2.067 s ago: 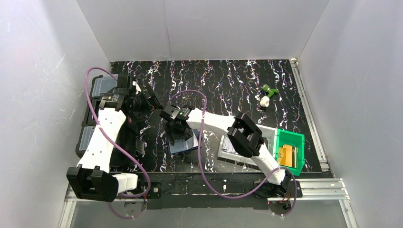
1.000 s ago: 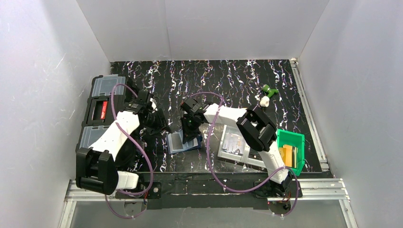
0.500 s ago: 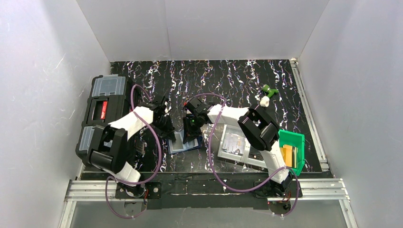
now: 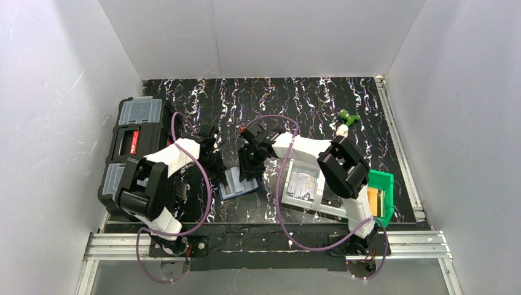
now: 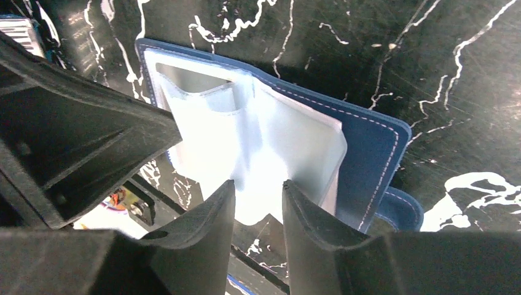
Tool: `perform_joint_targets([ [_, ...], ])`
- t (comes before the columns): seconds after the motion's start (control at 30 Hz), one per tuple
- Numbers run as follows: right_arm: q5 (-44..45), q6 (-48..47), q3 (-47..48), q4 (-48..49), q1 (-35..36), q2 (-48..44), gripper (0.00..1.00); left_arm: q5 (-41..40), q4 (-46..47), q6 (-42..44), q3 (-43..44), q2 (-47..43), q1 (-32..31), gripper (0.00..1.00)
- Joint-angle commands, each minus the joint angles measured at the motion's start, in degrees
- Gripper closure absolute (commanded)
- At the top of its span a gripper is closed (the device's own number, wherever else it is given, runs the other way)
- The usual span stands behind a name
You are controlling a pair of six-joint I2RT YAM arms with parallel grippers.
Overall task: Take the credit cards out of the card holder
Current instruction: Remove the credit card from the card holder.
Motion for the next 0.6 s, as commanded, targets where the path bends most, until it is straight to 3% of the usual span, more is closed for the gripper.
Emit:
perform_joint_targets([
  [0.0,2.73,-1.18,1.56,-2.73,-0.03,-3.19,0.58,-2.25,-0.32,0.99,0.42,1.45,-0.24,1.00],
  [0.57,5.31,-1.70,3.84,-5.54,-0.04,-6.51,0.57,-0.61,-0.72,1.37,5.11,2.42,-3.39,1.00],
])
